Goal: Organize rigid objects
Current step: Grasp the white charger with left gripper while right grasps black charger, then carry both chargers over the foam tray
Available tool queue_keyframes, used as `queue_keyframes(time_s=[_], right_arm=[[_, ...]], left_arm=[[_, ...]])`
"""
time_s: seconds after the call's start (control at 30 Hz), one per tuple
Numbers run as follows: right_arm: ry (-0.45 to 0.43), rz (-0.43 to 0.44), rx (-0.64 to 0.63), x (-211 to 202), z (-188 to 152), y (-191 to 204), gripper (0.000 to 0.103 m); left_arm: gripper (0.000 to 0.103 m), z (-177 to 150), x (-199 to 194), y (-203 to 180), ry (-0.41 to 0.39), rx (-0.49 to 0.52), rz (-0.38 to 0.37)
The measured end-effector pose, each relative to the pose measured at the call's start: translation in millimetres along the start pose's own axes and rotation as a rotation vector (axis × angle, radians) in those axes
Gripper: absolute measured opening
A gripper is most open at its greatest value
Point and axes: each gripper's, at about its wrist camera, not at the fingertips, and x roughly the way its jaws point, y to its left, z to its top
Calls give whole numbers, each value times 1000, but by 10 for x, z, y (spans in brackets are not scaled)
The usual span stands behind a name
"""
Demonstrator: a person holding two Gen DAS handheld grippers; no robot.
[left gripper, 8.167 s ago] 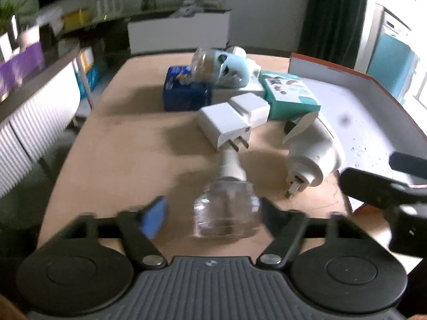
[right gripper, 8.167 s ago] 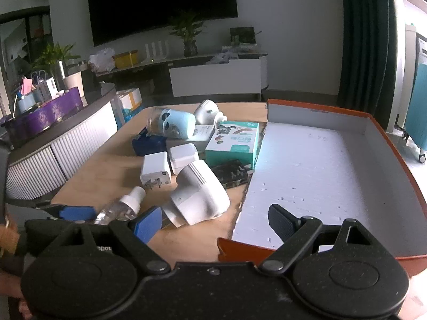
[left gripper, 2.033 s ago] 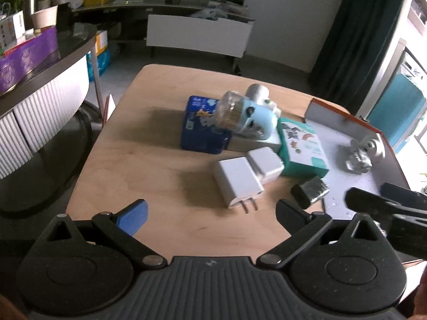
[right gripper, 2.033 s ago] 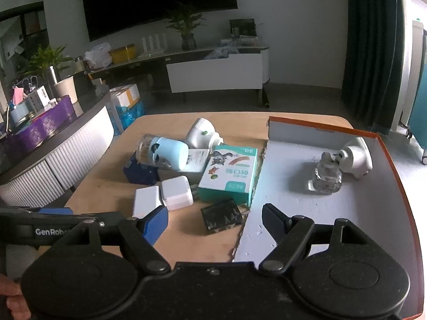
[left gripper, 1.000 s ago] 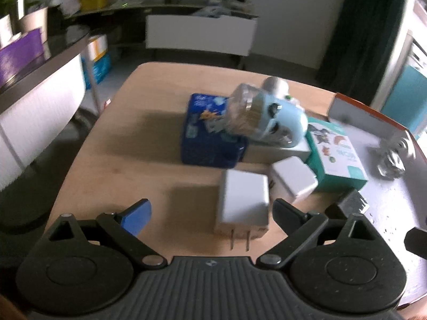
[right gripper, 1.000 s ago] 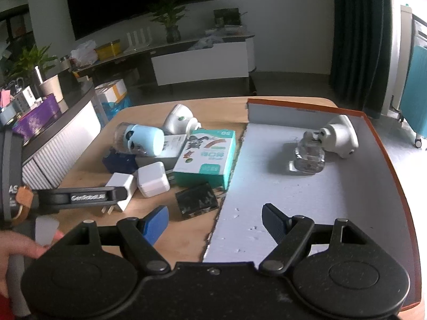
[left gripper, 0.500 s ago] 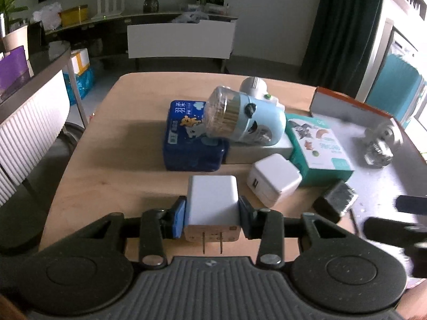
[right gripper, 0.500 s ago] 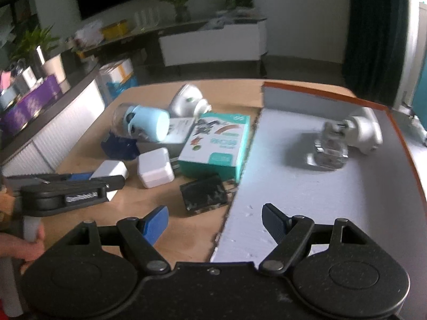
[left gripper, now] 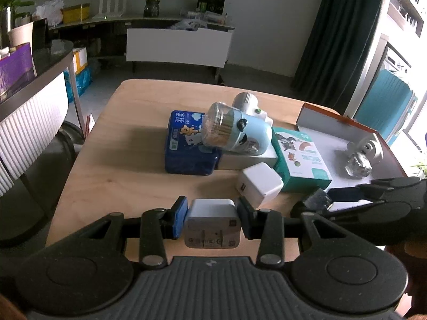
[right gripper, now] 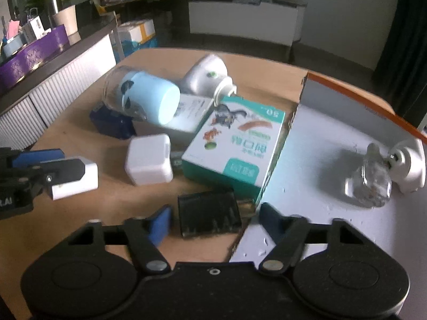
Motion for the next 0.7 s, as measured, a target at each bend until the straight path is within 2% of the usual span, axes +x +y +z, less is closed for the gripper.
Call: queue_keyframes(time_s=[0.13,0.27,0.53,0.7], right_arm=[[-30,1,-5,-125,-44,80,73],[-95,27,56,-351,-75,59,73],[-192,-10,108,-787,-76,8,73],[-203,-42,139,-919,-138,-73,73]], left_arm=[[41,6,-33,5,-7,-13,-2],[41,29,-94,-22,-21,-17,-8],[41,96,-216,-178,-58,-6,-29],[41,104,-259,-277,-62,5,-39]])
